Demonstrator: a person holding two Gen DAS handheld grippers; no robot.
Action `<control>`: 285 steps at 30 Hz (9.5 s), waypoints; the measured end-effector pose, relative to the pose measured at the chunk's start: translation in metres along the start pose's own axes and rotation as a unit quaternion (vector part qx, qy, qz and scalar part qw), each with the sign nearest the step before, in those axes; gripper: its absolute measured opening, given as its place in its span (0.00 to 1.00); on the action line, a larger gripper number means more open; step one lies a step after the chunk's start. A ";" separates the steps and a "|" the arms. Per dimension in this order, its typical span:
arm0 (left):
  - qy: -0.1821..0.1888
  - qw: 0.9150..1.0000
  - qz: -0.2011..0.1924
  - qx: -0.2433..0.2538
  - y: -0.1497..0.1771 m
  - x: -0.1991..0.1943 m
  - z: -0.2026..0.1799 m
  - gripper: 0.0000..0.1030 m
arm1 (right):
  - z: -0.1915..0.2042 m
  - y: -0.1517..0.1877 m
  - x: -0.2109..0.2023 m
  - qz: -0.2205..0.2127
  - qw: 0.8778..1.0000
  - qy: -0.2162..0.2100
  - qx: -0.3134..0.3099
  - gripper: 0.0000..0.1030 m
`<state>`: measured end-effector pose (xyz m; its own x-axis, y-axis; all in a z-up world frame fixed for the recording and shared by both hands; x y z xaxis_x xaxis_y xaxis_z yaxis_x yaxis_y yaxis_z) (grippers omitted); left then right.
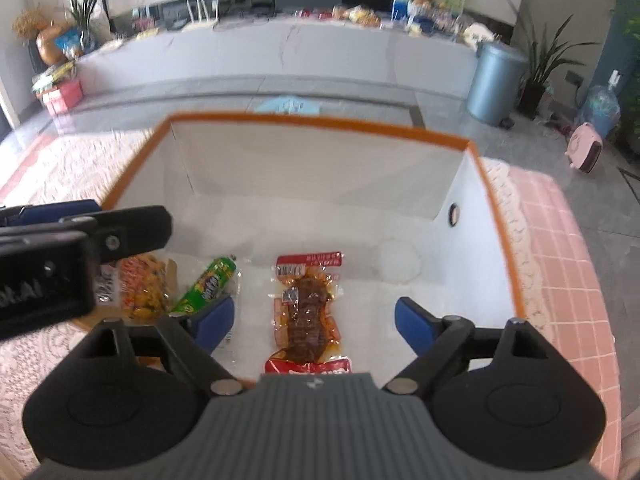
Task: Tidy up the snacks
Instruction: 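Open both grippers to drop the sausage and meat packet into the box, then raise both tools out of the box, then move both tools down to the loose snacks beside the box, then close the right gripper on the black-and-yellow packet, then grasp the green packet with the left gripper while the right tool holds the black packet, then carry the green packet with the left tool while the right tool carries the black packet into the box, then open the right gripper to drop the black packet while the left gripper releases the green packet, then withdraw both tools from the box toward the remaining snacks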
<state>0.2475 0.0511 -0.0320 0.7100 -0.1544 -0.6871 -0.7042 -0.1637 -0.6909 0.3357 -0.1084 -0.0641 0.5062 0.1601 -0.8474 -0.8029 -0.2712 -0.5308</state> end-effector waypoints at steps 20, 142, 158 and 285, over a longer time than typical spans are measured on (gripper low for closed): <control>0.016 0.998 -0.055 0.021 0.069 -0.091 -0.010 0.78 | 0.006 0.117 -0.121 -0.127 0.990 -0.011 0.060 0.90; 0.017 0.990 0.138 0.037 0.150 0.028 0.008 0.72 | 0.016 0.166 -0.038 -0.063 0.997 -0.037 0.029 0.50; 0.037 0.987 0.151 -0.024 0.152 0.001 0.024 0.50 | 0.018 0.167 -0.041 -0.066 0.997 -0.039 0.028 0.49; 0.003 0.997 -0.048 0.062 0.065 -0.088 -0.035 0.84 | -0.020 0.102 -0.144 -0.113 0.991 0.014 0.064 0.88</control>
<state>0.1394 0.0199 -0.0089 0.7735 -0.1491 -0.6160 -0.6286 -0.0568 -0.7756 0.1875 -0.1777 0.0039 0.6849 0.1753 -0.7073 -0.7007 -0.1077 -0.7052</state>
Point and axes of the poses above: each gripper's, at about its wrist camera, not at the fingertips, and x roughly the way its jaws point, z to its left, y to its underside, the point moved 2 cm from there along x, roughly the way its jaws point, and after that the axes turned 5 degrees about z, right-handed, at the moved point
